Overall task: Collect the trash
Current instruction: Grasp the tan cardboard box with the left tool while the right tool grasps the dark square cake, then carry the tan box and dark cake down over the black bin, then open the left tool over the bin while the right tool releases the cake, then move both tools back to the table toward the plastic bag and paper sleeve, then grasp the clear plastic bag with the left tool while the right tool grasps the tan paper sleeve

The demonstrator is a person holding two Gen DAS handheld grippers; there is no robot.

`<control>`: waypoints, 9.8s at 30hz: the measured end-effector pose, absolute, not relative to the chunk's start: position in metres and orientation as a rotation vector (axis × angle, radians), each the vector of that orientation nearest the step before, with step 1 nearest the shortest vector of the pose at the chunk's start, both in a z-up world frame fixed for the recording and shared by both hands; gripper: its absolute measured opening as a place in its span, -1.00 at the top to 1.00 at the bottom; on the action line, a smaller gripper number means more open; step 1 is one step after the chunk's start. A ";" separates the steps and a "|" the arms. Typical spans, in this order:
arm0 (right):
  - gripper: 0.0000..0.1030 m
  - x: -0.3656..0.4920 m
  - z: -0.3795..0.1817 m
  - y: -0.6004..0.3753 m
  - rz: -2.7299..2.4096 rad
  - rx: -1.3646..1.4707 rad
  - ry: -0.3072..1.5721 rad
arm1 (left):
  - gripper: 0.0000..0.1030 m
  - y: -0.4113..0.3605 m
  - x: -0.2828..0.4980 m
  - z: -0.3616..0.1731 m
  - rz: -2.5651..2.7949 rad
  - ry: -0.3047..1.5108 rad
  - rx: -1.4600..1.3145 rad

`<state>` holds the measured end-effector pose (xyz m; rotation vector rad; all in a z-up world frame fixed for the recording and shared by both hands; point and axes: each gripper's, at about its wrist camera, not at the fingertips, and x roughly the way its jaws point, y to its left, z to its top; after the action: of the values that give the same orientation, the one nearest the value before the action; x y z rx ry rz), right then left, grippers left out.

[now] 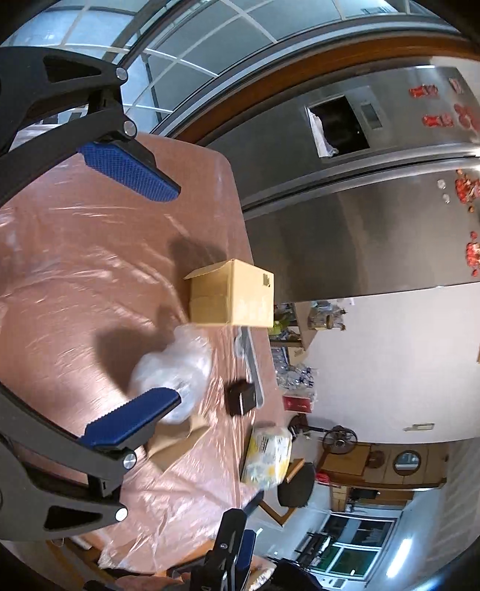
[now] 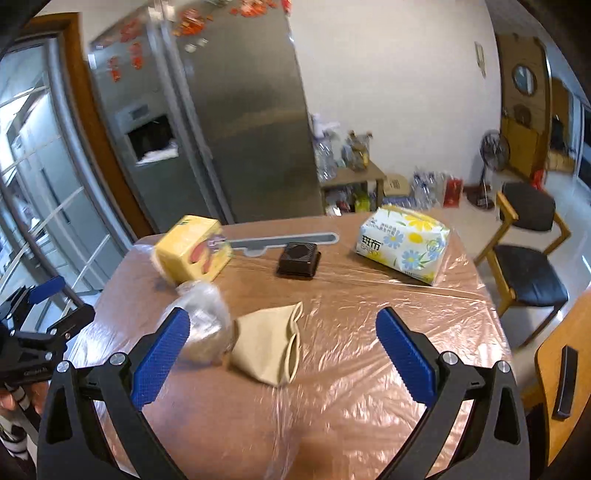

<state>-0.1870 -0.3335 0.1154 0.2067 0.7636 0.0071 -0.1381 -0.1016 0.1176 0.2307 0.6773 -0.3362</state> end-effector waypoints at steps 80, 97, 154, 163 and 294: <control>0.11 -0.026 0.051 -0.319 -0.008 0.226 0.976 | -0.50 -0.137 0.011 0.066 -0.407 0.914 0.274; 0.11 -0.099 0.083 -0.321 0.044 0.227 0.902 | -0.50 -0.113 -0.059 0.095 -0.396 0.840 0.262; 0.11 -0.400 0.037 -0.267 0.420 0.110 1.068 | -0.50 -0.097 -0.369 0.050 -0.595 0.946 0.316; 0.11 -0.398 0.013 -0.260 0.414 0.088 1.109 | -0.50 -0.101 -0.372 0.018 -0.608 1.019 0.334; -0.17 -0.132 0.029 -0.323 0.264 0.428 1.041 | -0.14 -0.127 -0.105 0.045 -0.629 0.953 0.044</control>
<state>-0.1321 -0.3234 0.0288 0.4281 1.0405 0.2637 -0.1048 -0.1274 0.0454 0.0445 0.9527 -0.6288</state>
